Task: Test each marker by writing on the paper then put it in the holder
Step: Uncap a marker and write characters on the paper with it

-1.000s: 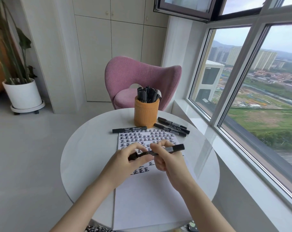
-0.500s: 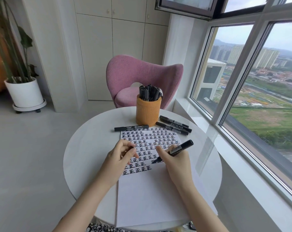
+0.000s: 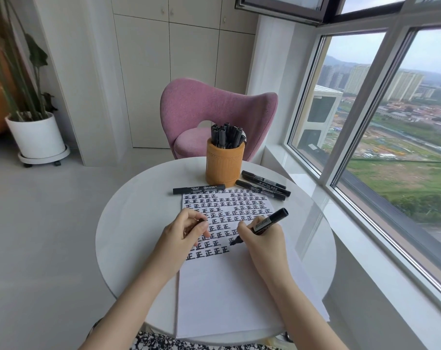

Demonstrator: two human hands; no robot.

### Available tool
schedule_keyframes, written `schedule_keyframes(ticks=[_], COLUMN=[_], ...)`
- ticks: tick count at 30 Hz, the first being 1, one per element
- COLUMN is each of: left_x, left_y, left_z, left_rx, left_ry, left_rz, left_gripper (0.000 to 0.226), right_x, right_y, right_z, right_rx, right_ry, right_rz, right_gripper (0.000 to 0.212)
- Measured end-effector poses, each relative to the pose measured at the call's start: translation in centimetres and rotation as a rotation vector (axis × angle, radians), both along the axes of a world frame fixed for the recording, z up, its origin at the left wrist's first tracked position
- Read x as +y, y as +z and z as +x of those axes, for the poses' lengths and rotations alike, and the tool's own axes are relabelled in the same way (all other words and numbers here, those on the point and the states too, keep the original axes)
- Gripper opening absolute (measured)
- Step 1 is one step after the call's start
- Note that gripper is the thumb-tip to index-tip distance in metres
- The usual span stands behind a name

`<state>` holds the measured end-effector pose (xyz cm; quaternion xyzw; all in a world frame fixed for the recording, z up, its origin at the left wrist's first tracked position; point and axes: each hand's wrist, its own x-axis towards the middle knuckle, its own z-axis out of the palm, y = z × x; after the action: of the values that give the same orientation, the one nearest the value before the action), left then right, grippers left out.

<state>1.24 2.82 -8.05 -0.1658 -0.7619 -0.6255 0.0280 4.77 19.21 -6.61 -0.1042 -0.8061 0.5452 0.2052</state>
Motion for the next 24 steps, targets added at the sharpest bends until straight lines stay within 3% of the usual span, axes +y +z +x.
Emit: schedule_keyframes(ticks=[24], left_x=[0.10], left_y=[0.30], left_z=[0.23], left_rx=[-0.004], left_ry=[0.006], left_rz=[-0.007], left_gripper=[0.004], right_x=[-0.15], right_y=[0.03], right_z=[0.16], right_rx=[0.009], right_ry=[-0.041], right_rz=[0.033], right_gripper=[0.040])
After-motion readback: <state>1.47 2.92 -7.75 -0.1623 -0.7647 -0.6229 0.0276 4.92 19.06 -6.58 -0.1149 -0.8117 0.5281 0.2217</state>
